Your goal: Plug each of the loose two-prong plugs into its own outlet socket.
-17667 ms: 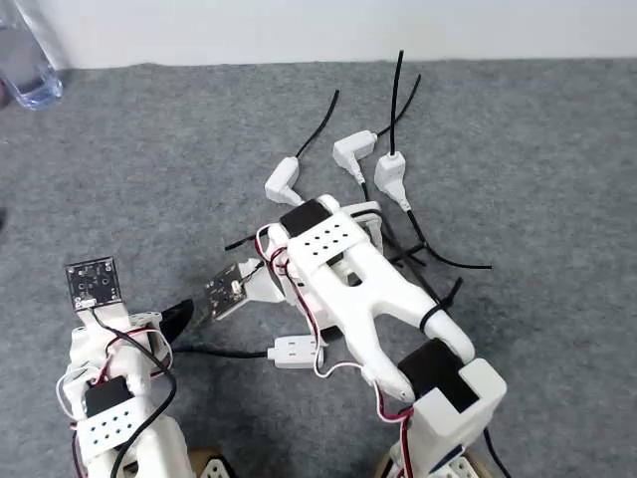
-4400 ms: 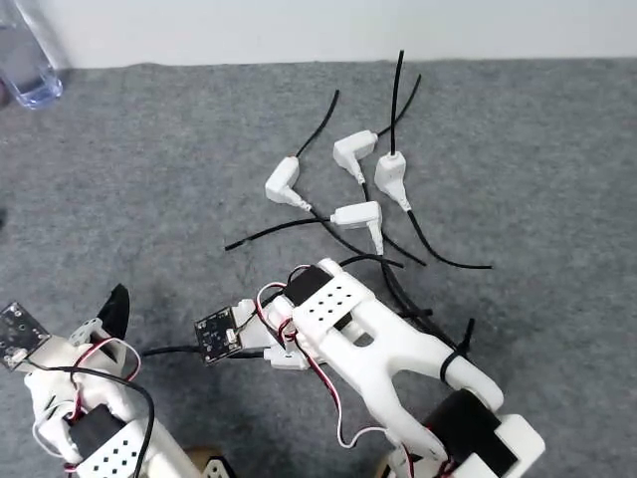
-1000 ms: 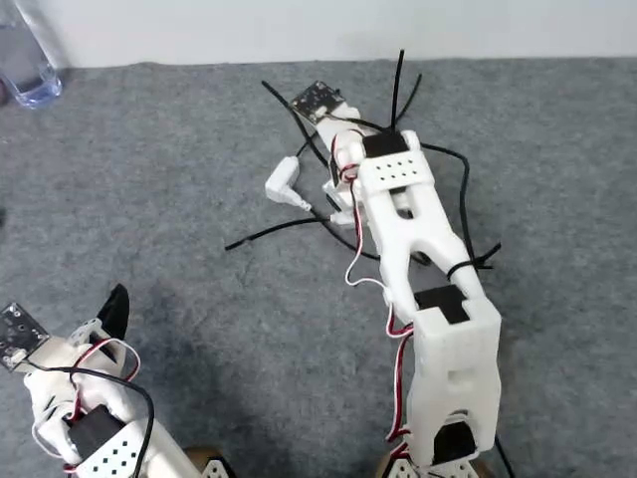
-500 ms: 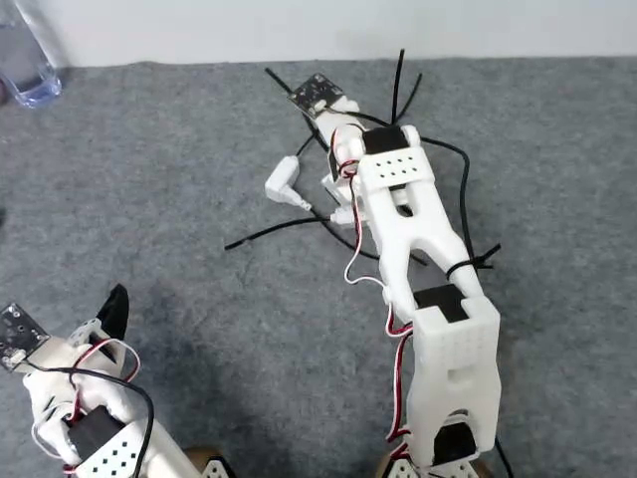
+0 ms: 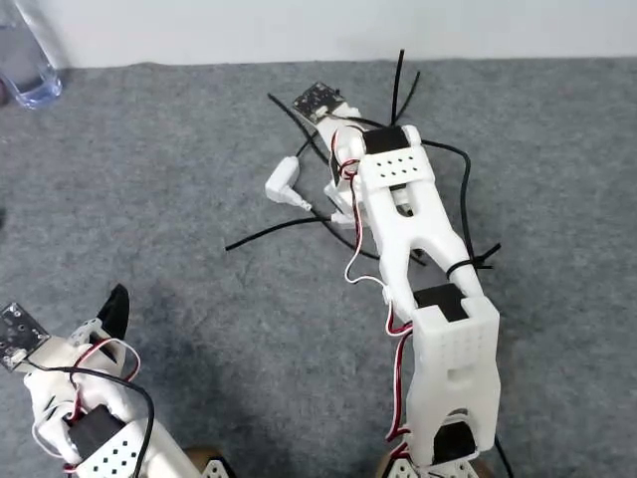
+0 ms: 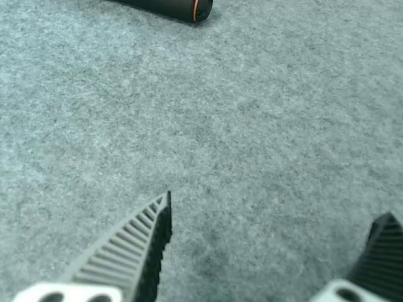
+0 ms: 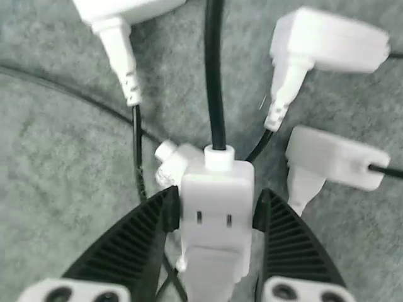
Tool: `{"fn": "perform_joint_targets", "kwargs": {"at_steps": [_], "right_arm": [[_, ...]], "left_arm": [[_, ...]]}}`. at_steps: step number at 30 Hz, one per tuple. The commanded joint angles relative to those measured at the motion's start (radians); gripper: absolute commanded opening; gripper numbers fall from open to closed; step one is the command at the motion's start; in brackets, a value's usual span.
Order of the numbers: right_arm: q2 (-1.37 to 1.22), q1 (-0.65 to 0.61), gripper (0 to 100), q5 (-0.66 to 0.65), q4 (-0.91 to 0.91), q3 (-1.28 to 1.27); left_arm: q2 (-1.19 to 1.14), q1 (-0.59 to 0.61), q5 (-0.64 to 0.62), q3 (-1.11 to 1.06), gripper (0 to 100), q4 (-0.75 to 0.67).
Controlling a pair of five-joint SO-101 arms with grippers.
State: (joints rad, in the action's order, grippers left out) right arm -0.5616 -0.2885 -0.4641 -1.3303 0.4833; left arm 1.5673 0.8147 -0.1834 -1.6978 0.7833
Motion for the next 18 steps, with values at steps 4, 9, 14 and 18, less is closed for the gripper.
{"fn": "perform_joint_targets", "kwargs": {"at_steps": [4, 9, 14, 18], "right_arm": [[0.245, -0.056, 17.7, 0.034, -0.119, 0.064], [0.328, -0.067, 17.7, 0.089, -0.179, 0.06], [0.344, -0.045, 17.7, 0.104, -0.295, 0.06], [0.395, -0.045, 17.6, 0.104, -0.389, 0.06]], "left_arm": [[0.002, -0.072, 0.003, 0.007, 45, 0.006], [0.006, -0.089, 0.003, 0.007, 45, 0.006], [0.008, -0.155, 0.006, 0.007, 45, 0.005], [0.009, -0.252, 0.005, 0.007, 45, 0.0]]}}
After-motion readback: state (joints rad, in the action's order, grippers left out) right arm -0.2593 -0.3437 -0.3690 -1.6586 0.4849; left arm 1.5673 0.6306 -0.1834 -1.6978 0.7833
